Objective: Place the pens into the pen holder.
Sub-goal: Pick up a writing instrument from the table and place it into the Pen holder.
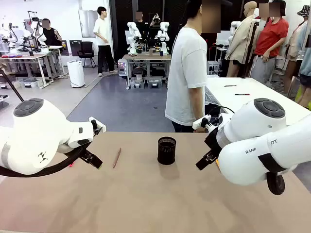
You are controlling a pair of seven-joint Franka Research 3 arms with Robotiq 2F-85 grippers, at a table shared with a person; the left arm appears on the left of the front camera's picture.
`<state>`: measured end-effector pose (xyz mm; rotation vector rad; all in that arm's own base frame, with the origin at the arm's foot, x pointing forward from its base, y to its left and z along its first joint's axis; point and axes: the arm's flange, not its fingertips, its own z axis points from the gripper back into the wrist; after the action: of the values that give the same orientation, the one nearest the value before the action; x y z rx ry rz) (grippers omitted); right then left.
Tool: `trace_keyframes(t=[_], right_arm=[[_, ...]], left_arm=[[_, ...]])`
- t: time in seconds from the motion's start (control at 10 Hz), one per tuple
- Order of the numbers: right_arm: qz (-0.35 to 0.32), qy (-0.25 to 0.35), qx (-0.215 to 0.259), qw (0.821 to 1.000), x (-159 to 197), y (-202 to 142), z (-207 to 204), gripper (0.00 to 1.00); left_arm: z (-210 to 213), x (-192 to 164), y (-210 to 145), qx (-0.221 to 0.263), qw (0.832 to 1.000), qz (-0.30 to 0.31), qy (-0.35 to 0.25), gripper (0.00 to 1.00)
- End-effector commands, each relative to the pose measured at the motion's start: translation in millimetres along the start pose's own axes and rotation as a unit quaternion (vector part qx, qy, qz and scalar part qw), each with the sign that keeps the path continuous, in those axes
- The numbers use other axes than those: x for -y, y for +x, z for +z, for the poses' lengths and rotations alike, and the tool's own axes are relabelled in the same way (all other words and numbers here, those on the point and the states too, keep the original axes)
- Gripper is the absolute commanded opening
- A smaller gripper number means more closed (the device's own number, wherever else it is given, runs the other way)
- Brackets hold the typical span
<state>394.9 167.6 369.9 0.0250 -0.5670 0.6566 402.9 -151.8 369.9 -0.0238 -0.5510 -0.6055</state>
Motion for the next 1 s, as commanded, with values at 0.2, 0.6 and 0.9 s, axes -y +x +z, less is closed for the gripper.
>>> trace_keyframes(t=[0.2,0.6,0.9], right_arm=[[0.0,0.0,0.0,1.0,0.0,0.0,0.0,1.0],[0.0,0.0,0.0,1.0,0.0,0.0,0.0,1.0],[0.0,0.0,0.0,1.0,0.0,0.0,0.0,1.0]], left_arm=[[0.2,0.0,0.1,0.0,1.0,0.0,0.0,1.0],[0.2,0.0,0.1,0.0,1.0,0.0,0.0,1.0],[0.2,0.0,0.1,0.0,1.0,0.0,0.0,1.0]])
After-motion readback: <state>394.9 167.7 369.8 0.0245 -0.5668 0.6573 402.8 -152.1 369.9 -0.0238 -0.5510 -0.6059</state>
